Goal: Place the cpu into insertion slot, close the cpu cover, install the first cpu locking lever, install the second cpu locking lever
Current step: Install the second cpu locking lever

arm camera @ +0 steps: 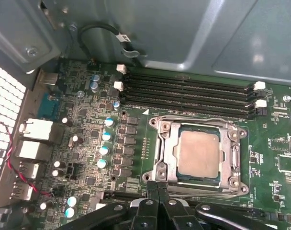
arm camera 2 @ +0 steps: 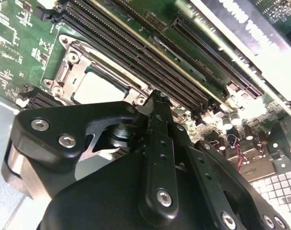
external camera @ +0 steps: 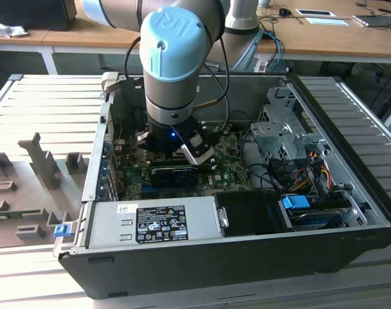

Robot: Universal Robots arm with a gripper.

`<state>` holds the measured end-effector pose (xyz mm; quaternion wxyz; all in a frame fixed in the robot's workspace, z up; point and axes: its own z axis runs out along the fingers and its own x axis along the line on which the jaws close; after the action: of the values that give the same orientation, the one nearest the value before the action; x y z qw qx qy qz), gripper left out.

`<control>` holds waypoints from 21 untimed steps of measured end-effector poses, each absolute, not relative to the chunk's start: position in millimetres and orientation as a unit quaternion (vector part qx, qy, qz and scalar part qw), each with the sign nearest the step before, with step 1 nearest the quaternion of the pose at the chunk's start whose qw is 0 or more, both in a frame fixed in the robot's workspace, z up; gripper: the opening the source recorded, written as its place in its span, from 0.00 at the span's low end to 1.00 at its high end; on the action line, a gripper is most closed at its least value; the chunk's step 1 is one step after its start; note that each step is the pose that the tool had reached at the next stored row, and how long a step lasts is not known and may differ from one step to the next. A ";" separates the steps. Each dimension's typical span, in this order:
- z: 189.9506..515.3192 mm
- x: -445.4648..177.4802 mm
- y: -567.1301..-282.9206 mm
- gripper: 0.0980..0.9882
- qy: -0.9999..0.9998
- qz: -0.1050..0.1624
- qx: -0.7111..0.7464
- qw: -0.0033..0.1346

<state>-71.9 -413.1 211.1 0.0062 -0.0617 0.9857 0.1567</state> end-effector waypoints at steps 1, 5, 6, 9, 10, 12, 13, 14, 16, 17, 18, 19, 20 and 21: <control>210.6 -72.4 -413.5 0.01 0.985 0.159 -0.062 0.006; 204.6 -76.2 -413.7 0.01 0.984 0.166 -0.062 0.007; 202.7 -76.3 -413.7 0.01 0.984 0.166 -0.062 0.007; 199.0 -76.3 -413.7 0.01 0.984 0.169 -0.062 0.007; 198.4 -76.3 -413.7 0.01 0.983 0.171 -0.062 0.007; 196.7 -76.3 -413.6 0.01 0.982 0.178 -0.062 0.008; 196.1 -76.3 -413.6 0.01 0.982 0.179 -0.062 0.008; 195.5 -76.4 -413.6 0.01 0.981 0.182 -0.062 0.008; 194.3 -76.4 -413.6 0.01 0.980 0.187 -0.062 0.008; 193.4 -76.5 -413.5 0.01 0.980 0.190 -0.061 0.008; 192.5 -76.6 -413.4 0.01 0.979 0.192 -0.061 0.009; 191.6 -76.7 -413.5 0.01 0.979 0.193 -0.062 0.009; 191.0 -76.8 -413.5 0.01 0.979 0.193 -0.062 0.009; 190.8 -77.4 -413.5 0.01 0.979 0.193 -0.061 0.009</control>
<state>-77.4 -413.5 190.8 0.0086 -0.0614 0.9792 0.1933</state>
